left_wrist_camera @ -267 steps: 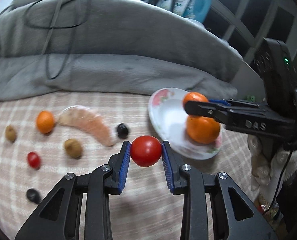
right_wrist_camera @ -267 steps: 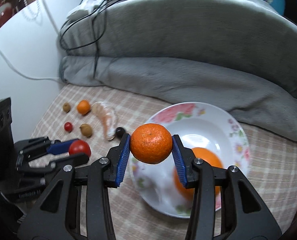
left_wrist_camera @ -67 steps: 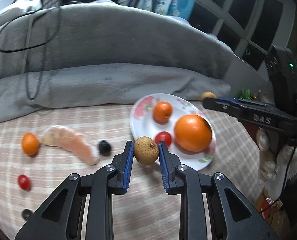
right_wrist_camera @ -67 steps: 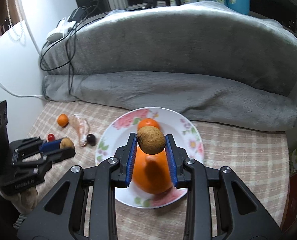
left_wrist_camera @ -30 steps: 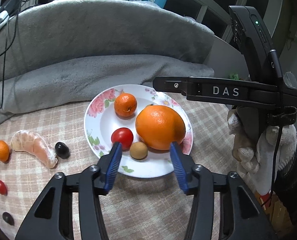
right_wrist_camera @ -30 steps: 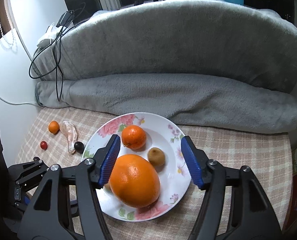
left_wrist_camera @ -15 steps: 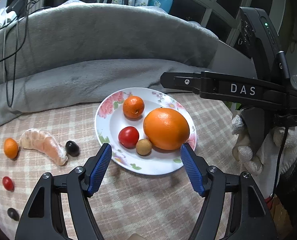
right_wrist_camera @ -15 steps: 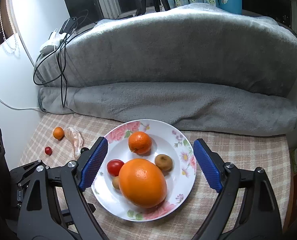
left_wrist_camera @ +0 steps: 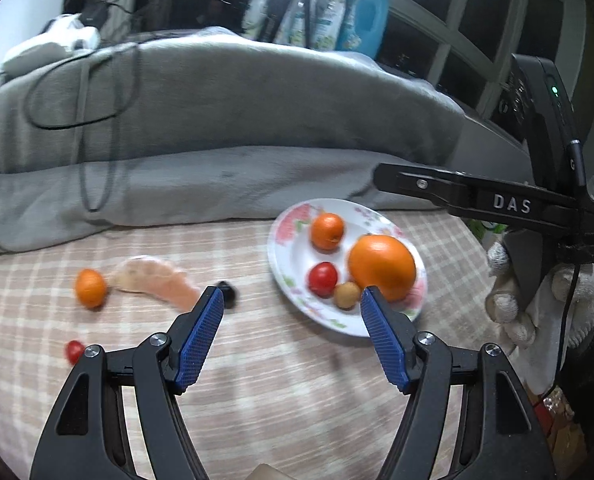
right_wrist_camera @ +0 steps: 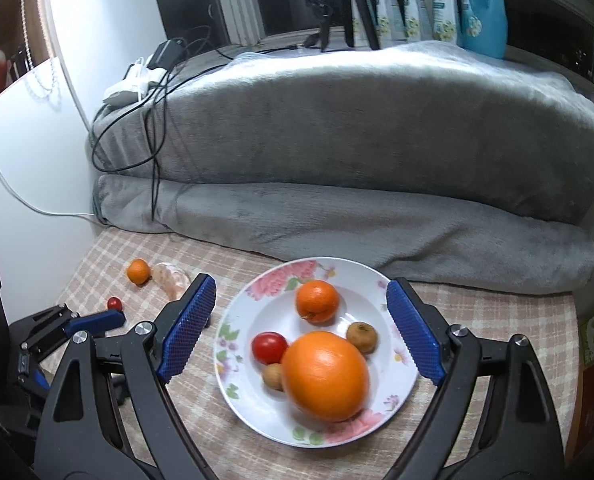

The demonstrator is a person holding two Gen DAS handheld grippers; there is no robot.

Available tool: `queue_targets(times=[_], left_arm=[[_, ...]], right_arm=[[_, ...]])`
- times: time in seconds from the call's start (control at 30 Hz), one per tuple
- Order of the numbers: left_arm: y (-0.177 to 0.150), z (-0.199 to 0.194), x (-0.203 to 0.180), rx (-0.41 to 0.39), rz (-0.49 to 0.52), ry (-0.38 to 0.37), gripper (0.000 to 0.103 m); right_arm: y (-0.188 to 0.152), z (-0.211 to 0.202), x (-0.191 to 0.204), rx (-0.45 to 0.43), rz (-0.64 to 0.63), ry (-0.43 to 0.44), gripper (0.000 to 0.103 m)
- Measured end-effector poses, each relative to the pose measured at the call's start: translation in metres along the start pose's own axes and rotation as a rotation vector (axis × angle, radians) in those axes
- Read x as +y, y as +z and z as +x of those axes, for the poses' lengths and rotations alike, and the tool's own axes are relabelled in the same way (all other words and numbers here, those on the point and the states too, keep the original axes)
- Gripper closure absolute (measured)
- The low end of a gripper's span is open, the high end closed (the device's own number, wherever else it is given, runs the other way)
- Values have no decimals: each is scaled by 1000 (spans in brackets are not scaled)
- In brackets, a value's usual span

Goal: Organize fruits
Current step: 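Reach the left tool to a dark grape while the right tool reaches a tangerine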

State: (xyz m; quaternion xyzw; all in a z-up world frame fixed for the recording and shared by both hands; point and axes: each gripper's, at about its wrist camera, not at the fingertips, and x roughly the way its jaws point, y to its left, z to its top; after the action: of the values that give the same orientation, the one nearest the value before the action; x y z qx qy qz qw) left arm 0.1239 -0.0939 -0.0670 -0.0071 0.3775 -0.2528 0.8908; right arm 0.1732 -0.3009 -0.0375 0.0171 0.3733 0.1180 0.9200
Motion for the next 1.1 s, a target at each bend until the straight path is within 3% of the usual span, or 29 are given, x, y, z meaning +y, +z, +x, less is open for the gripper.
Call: queue_targets(times=[0.73, 0.93, 1.1], left_arm=[[-37, -71, 115, -63, -154, 266, 32], [-59, -76, 136, -48, -186, 299, 32], [-75, -73, 137, -22, -166, 297, 34]], right_arm=[[4, 32, 88, 49, -183, 102, 13], [3, 53, 111, 92, -210, 146, 14], [1, 75, 127, 143, -212, 200, 25]])
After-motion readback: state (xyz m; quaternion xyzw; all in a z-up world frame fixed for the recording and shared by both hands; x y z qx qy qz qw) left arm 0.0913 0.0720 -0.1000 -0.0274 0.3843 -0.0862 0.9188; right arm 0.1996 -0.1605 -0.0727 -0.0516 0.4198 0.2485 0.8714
